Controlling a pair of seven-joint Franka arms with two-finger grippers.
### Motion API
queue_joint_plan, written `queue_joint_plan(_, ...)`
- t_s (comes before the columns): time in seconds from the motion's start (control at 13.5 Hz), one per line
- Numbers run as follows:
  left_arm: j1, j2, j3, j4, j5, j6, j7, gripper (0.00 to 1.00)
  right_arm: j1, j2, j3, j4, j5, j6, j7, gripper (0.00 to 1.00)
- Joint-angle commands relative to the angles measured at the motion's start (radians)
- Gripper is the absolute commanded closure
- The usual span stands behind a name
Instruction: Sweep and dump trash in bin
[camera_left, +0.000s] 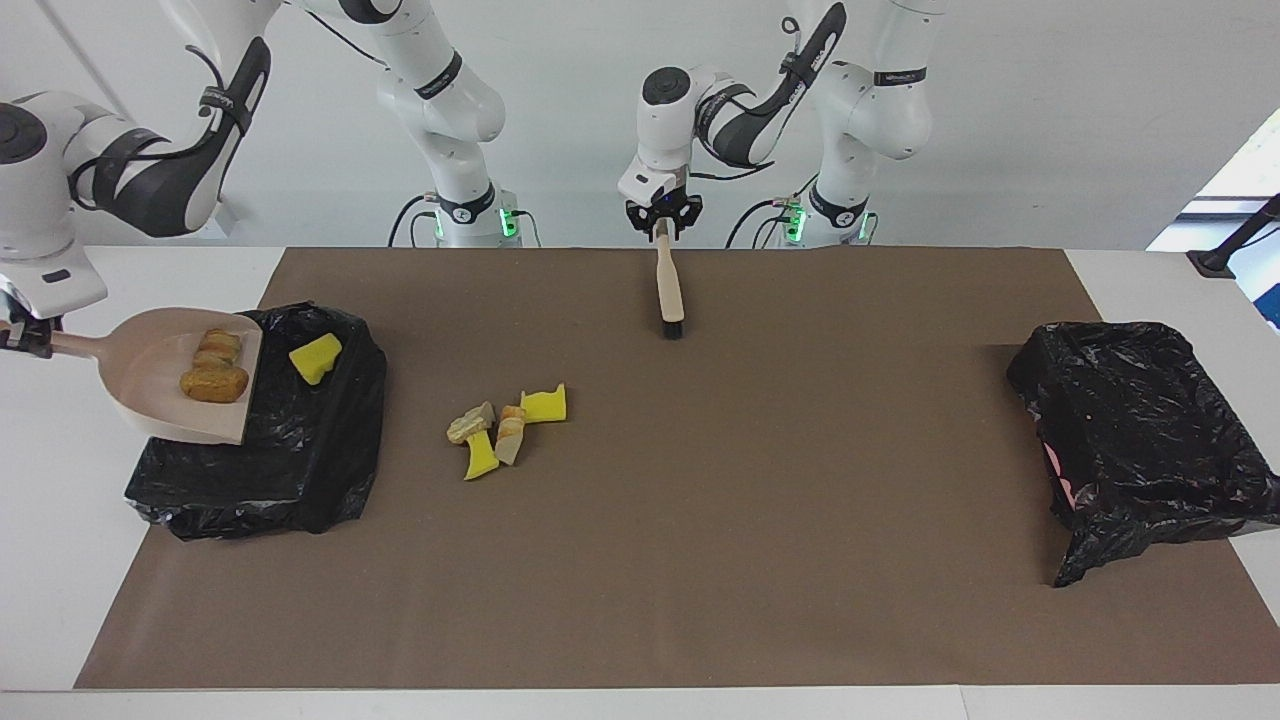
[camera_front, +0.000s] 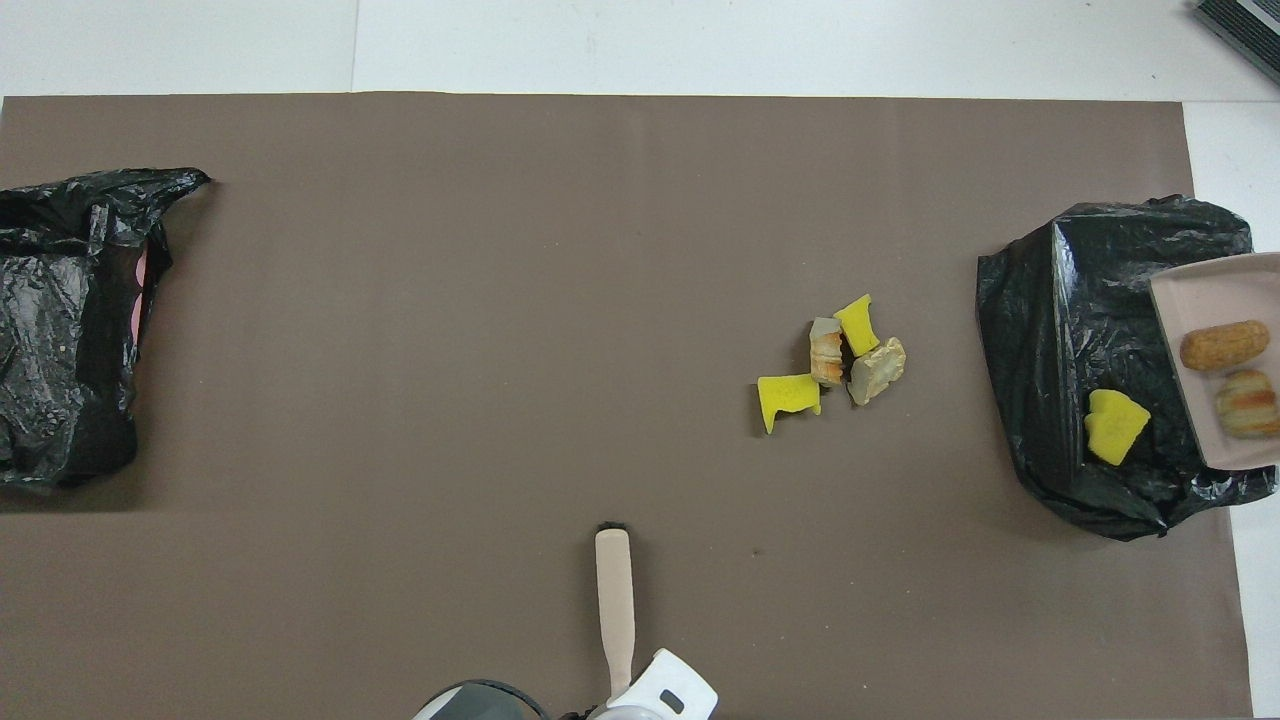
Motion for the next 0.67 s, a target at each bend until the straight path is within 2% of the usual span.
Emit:
queue_joint_plan(0.0,0.070,0.009,0.006,0.073,-0.010,-0.063,0.083,0.00,0.007,-0.013,0.003,-0.020,-0.090,0.019,0.002,1.00)
queue_joint_plan(0.15,0.158,0.009,0.006,0.119,0.007,-0.094,0.173,0.00,0.030,-0.022,0.003,-0.040,-0.180,0.034,0.005,1.00)
queue_joint_plan(0.44,0.321,0.026,0.008,0.259,0.087,-0.134,0.273,0.00,0.043,-0.064,0.004,-0.069,-0.222,0.037,-0.030,1.00)
queue_joint_plan(0.59,0.416,0.026,0.008,0.342,0.091,-0.207,0.402,0.00,0.074,-0.071,0.003,-0.068,-0.268,0.041,-0.012,1.00)
